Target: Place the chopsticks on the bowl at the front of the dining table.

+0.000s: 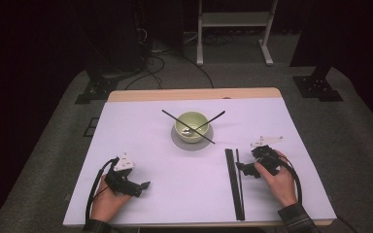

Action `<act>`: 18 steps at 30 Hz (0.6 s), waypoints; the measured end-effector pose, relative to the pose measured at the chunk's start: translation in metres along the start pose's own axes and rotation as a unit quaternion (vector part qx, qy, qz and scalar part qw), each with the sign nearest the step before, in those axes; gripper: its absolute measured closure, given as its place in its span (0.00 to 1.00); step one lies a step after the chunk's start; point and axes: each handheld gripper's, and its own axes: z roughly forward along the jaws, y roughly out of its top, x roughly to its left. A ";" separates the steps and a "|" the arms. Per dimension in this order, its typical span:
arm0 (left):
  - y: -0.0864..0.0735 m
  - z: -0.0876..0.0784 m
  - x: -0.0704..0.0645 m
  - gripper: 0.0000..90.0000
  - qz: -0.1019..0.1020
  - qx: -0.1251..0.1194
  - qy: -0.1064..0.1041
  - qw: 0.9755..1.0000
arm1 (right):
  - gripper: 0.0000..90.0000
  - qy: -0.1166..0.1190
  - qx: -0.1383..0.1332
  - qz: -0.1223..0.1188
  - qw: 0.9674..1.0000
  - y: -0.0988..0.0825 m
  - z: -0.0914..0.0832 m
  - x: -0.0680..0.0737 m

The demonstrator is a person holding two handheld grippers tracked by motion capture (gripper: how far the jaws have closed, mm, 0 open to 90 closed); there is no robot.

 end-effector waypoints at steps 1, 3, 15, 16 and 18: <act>0.000 0.000 0.000 0.00 0.000 0.000 0.000 1.000 | 0.18 0.002 0.000 0.000 1.000 -0.002 -0.002 0.002; 0.000 0.000 0.000 0.00 0.000 -0.001 0.000 1.000 | 0.18 0.004 -0.002 -0.003 1.000 -0.005 -0.004 0.004; 0.000 0.000 0.000 0.00 0.000 0.000 0.000 1.000 | 0.18 0.008 -0.002 -0.006 1.000 -0.024 -0.018 0.019; 0.000 0.000 0.000 0.00 0.000 0.000 0.000 1.000 | 0.18 0.008 -0.002 -0.005 1.000 -0.025 -0.019 0.020; 0.000 0.000 0.000 0.00 0.000 0.000 0.000 1.000 | 0.18 0.008 -0.003 -0.006 1.000 -0.028 -0.021 0.021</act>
